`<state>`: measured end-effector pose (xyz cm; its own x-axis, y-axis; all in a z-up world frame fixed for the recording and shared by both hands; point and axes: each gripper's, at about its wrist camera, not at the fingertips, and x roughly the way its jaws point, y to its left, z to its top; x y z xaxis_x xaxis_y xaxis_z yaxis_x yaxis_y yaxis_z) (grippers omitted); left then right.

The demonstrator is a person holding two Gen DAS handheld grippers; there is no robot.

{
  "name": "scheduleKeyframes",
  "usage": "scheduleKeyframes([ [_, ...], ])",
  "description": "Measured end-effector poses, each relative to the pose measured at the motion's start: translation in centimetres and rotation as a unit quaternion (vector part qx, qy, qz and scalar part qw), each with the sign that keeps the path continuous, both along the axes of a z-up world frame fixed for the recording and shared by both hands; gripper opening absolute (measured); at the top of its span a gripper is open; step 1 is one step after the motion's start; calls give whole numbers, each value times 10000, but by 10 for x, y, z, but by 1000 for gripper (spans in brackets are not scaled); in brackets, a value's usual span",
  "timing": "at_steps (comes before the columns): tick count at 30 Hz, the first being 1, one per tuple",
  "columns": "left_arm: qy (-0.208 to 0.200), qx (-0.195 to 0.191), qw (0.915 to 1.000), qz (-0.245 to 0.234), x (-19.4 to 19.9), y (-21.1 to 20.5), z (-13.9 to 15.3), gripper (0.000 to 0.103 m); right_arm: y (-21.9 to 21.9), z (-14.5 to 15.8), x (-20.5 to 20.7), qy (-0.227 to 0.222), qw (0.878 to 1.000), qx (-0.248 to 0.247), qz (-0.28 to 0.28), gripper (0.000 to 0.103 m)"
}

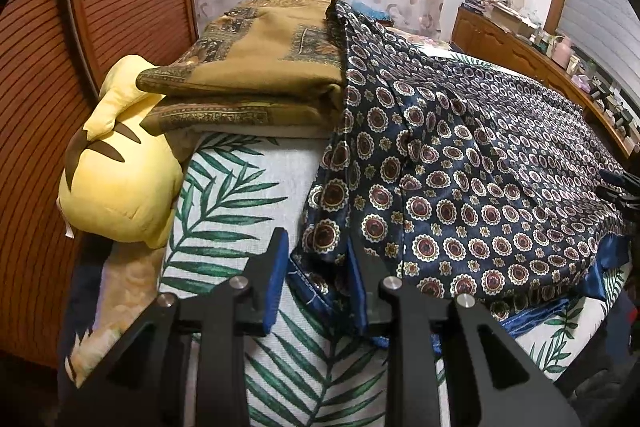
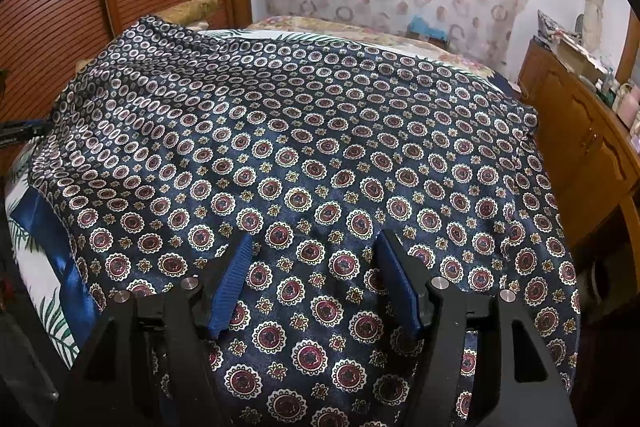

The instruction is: Fold small clothes

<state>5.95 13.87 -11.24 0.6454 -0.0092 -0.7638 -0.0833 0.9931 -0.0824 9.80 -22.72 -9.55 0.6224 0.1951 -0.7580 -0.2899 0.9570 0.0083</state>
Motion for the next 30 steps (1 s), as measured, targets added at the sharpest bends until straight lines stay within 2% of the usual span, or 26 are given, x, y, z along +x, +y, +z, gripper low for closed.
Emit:
scheduleKeyframes([
  [4,-60,-73,9999,-142,-1,0,-1,25,-1,0,0,-3,10000,3,-3,66],
  [7,-36,-324,9989,-335,0,1,0,4,0,0,0,-8,10000,2,-6,66],
  [8,-1,-422,9983,-402,1,1,0,3,0,0,0,-8,10000,4,-5,66],
  [10,-89,-444,9980,-443,0,-3,8,1,0,0,0,-5,10000,10,-4,66],
  [13,-474,-592,9955,-576,-4,-12,33,1,0,0,0,-8,10000,6,-6,66],
  [19,-1124,-541,9883,-879,-4,-44,81,1,-1,0,-1,-12,10000,38,-13,66],
  [30,-1652,-580,9733,-1483,14,-96,125,1,-3,0,-2,-52,9999,106,-79,66],
])
